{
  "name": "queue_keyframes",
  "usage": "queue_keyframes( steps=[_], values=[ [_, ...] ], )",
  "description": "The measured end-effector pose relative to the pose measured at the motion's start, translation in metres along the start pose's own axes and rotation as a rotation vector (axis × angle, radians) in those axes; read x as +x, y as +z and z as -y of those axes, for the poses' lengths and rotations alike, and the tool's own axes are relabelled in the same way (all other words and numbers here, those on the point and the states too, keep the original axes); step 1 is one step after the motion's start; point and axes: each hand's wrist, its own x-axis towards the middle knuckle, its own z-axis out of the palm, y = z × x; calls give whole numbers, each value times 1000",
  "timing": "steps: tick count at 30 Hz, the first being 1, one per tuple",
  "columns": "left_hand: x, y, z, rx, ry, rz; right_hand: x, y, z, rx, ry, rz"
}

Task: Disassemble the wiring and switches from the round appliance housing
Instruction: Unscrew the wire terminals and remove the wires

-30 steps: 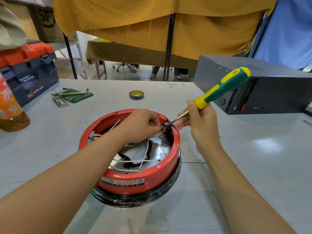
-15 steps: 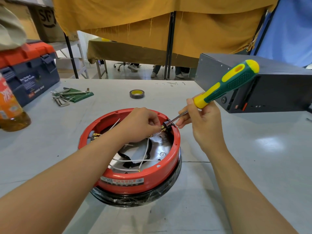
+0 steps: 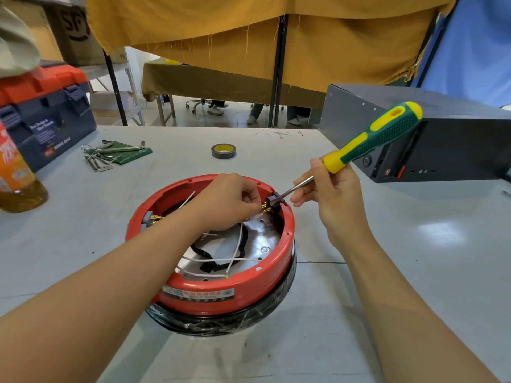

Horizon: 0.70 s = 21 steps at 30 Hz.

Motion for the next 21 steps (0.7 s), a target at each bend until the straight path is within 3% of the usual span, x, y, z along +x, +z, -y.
queue_keyframes(
  steps=[12,21],
  values=[
    [2,-7,2,-50,-44,-96,1,0,-1,184,73,-168],
    [4,-19,2,-439,-81,-247,0,1,2,206,87,-192]
  ],
)
